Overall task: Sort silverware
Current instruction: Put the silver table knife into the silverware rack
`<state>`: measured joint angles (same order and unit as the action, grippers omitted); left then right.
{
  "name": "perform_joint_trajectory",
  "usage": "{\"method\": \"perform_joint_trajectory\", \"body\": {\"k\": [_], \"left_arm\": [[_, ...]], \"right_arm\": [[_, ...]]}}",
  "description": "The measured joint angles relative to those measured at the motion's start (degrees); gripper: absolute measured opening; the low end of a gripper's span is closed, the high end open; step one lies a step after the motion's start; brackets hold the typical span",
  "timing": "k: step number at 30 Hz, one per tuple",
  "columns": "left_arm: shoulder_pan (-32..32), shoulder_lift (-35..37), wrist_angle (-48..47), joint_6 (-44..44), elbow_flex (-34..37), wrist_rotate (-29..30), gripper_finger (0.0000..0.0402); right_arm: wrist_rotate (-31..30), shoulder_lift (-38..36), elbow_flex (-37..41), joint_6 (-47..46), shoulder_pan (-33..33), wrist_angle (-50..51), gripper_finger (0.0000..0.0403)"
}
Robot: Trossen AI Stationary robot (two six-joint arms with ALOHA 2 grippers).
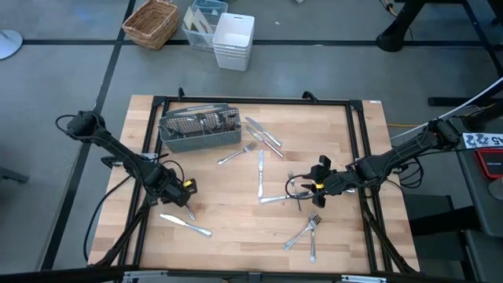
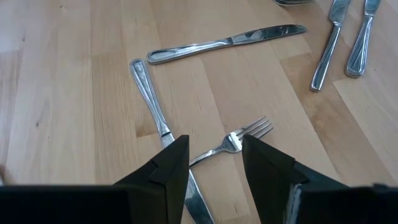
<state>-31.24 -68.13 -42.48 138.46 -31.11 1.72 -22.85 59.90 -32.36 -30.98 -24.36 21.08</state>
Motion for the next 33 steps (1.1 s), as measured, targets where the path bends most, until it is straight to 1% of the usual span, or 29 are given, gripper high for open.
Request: {"method": "perform_joint_trajectory", "body": {"k": [14, 18, 21, 28, 30, 33], "left_arm": [[0.0, -6.6, 2.4, 0.6, -0.2, 0.0, 0.0125], [0.0, -7.5, 2.4, -2.2, -0.3, -0.2, 0.0122], [0.0, -7.6, 2.1, -4.2, -0.2, -0.3, 0.0103], [0.0, -7.6, 0.8, -7.7, -0.2, -0.4, 0.0031], [0.0, -7.6, 0.8, -9.0, -0.2, 0.0, 0.0022], [0.0, -7.6, 0.7, -10.5, -0.2, 0.8, 0.0021]], "right_arm": [[0.0, 0.0, 0.0, 1.1, 0.0, 0.0, 0.0152], [0.0, 0.0, 0.0, 1.5, 0.0, 0.0, 0.0152], [0.0, 0.0, 0.0, 1.5, 0.0, 0.0, 0.0152], [0.0, 0.0, 0.0, 1.5, 0.0, 0.0, 0.0152], [0.0, 0.0, 0.0, 1.5, 0.0, 0.0, 0.0152], [0.0, 0.0, 0.0, 1.5, 0.0, 0.0, 0.0152]]}}
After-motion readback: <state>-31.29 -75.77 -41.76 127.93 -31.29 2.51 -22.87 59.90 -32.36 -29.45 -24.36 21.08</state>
